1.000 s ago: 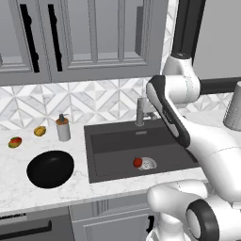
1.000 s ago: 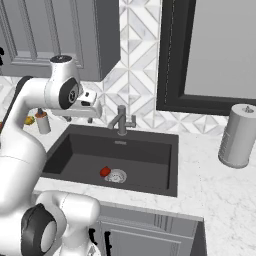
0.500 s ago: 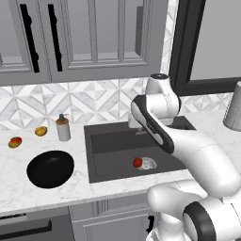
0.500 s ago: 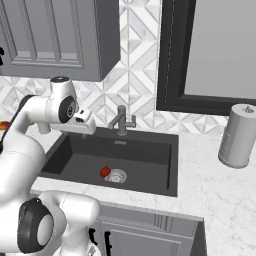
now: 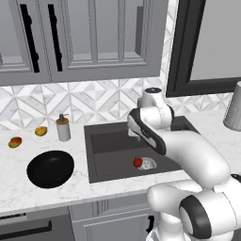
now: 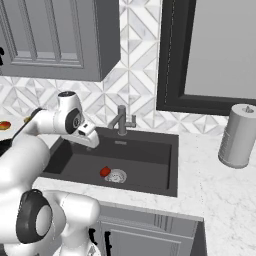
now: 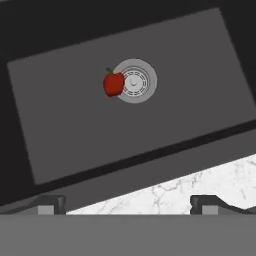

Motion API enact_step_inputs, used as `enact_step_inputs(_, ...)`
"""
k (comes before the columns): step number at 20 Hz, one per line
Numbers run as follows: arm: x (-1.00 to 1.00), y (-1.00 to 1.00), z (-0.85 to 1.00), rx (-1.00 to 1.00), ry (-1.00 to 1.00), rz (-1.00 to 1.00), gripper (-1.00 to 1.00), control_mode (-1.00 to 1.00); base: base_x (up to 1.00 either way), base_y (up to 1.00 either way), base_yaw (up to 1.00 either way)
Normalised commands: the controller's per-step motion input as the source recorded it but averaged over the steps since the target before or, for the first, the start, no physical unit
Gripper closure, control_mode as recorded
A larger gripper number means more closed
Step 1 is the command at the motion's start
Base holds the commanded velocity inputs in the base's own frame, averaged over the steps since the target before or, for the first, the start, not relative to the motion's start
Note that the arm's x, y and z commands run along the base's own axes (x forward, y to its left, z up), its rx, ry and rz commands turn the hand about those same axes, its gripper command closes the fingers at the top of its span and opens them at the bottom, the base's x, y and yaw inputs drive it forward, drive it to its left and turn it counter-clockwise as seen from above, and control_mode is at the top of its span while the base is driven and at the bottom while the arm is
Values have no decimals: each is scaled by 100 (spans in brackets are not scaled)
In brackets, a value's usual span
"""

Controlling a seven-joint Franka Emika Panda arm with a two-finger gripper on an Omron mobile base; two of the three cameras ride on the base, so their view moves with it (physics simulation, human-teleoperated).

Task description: Pick the bell pepper from the sink and place it in the bowl. Then pick the bowl and place it in the microwave. Then close the microwave door and press the start button.

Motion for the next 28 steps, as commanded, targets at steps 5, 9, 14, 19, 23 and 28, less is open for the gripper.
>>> enact_step_inputs(5, 4, 0, -53, 0, 4, -2, -100, -100, 0, 0, 0)
enact_step_inputs(9, 1, 0, -54, 0, 0, -3, -100, -100, 0, 0, 0)
enact_step_inputs(14, 2, 0, -41, 0, 5, -5, -100, -100, 0, 0, 0)
enact_step_inputs(19, 19, 0, -32, 0, 10, -4, -100, -100, 0, 0, 0)
enact_step_inputs(23, 31, 0, -35, 0, 4, -3, -100, -100, 0, 0, 0)
enact_step_inputs(28, 11, 0, -32, -1, 0, 0, -100, -100, 0, 0, 0)
